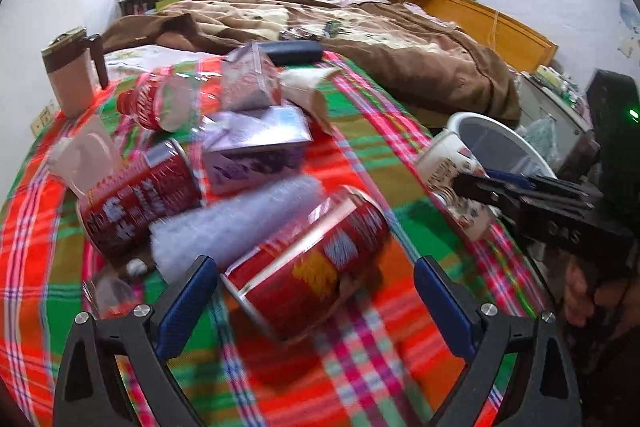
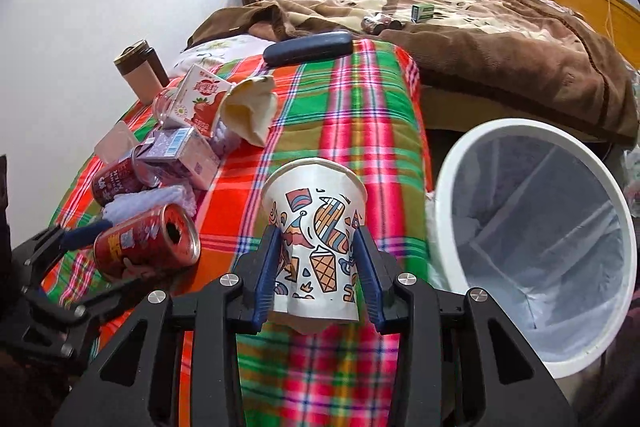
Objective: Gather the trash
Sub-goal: 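Carry the paper cup and red can over the white wastebasket and release both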
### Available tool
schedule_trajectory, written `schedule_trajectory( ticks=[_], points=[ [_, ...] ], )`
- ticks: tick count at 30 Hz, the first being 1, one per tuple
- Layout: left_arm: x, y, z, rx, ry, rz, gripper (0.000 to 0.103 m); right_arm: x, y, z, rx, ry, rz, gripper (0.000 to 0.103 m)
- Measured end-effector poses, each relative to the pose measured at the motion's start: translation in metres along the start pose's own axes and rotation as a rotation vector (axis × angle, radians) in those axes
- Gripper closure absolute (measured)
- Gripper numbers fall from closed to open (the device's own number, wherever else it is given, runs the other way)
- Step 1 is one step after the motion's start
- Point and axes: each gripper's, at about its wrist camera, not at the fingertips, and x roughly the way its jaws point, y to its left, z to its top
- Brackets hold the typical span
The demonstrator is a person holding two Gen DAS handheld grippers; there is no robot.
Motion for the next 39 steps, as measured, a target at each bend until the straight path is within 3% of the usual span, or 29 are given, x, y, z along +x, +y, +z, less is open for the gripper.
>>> schedule_trajectory(
  ticks=[5, 12, 16, 18, 22, 25, 39],
  points=[
    [-0.009, -0.017, -0.01, 0.024, 0.004, -0.046, 0.004, -0.002, -0.008, -0.002, 0.005, -0.003, 0.001, 0.064],
    [0.004, -0.004, 0.009, -0.027, -0.019, 0.011, 0.005, -0.009, -0.011, -0.003, 0.005, -0.016, -0.002, 0.064],
    [0.017, -0.009, 0.012, -0.017, 0.01, 0.03, 0.017, -0.011, -0.011, -0.005, 0.009, -0.027, 0.0, 0.064],
    [0.023, -0.009, 0.01, -0.029, 0.019, -0.003, 0.018, -0.011, -0.009, -0.007, 0.006, -0.026, 0.005, 0.064],
    [0.03, -0.004, 0.007, -0.069, 0.035, -0.008, 0.04, -0.013, -0.012, -0.01, 0.008, -0.028, -0.001, 0.064],
    [0.029, -0.001, 0.006, -0.089, 0.034, -0.022, 0.046, -0.016, -0.014, -0.01, 0.014, -0.032, -0.008, 0.064],
    [-0.006, -0.027, 0.007, -0.103, -0.053, 0.047, 0.049, -0.028, -0.023, -0.008, 0.039, -0.072, 0.006, 0.064]
  ],
)
